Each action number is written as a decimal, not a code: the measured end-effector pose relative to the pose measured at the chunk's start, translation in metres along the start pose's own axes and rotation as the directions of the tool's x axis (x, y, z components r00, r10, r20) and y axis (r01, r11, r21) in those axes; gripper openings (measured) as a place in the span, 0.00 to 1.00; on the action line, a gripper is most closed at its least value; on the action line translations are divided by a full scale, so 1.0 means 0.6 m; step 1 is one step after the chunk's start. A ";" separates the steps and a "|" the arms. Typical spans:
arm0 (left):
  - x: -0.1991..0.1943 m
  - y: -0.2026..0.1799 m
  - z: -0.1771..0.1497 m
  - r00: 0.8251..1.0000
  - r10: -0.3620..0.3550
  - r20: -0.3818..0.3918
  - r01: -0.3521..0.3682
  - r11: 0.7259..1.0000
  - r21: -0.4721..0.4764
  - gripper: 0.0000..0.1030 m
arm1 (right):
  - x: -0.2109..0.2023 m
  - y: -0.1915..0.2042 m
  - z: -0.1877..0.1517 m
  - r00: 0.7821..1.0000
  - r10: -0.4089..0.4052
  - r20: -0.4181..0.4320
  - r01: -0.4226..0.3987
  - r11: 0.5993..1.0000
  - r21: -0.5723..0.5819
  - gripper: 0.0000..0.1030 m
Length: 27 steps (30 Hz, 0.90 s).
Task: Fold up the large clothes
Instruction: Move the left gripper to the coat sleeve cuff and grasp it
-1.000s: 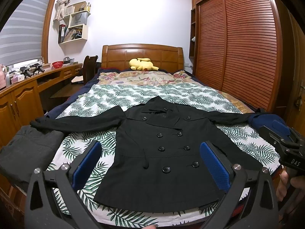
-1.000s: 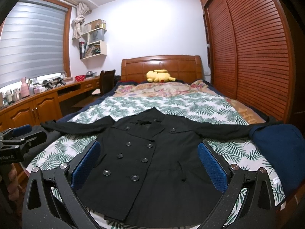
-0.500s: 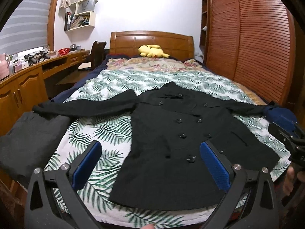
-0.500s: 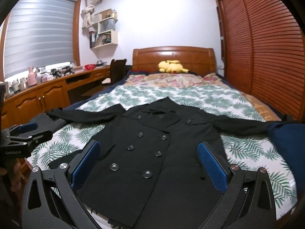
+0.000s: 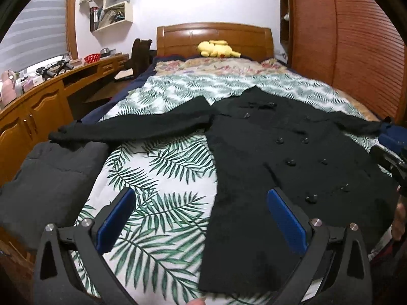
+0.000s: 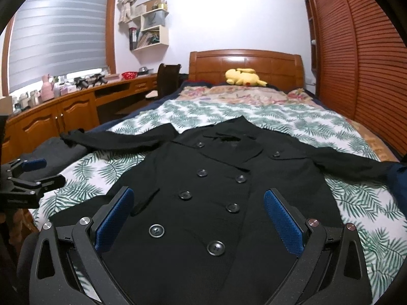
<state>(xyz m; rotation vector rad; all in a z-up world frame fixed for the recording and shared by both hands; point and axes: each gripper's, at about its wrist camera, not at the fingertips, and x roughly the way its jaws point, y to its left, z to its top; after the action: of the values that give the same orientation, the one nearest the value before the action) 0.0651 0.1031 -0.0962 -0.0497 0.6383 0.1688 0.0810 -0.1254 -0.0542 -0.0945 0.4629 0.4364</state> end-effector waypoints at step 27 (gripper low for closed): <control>0.186 0.299 0.142 0.991 0.087 -0.105 -0.110 0.963 -0.247 0.89 | 0.213 0.022 0.022 0.979 0.119 -0.167 -0.139 0.984 -0.111 1.00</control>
<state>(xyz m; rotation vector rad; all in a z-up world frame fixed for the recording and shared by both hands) 0.1725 0.3039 -0.0935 -0.2727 0.7099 0.3454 0.1836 -0.0615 -0.1000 -0.2199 0.6026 0.5879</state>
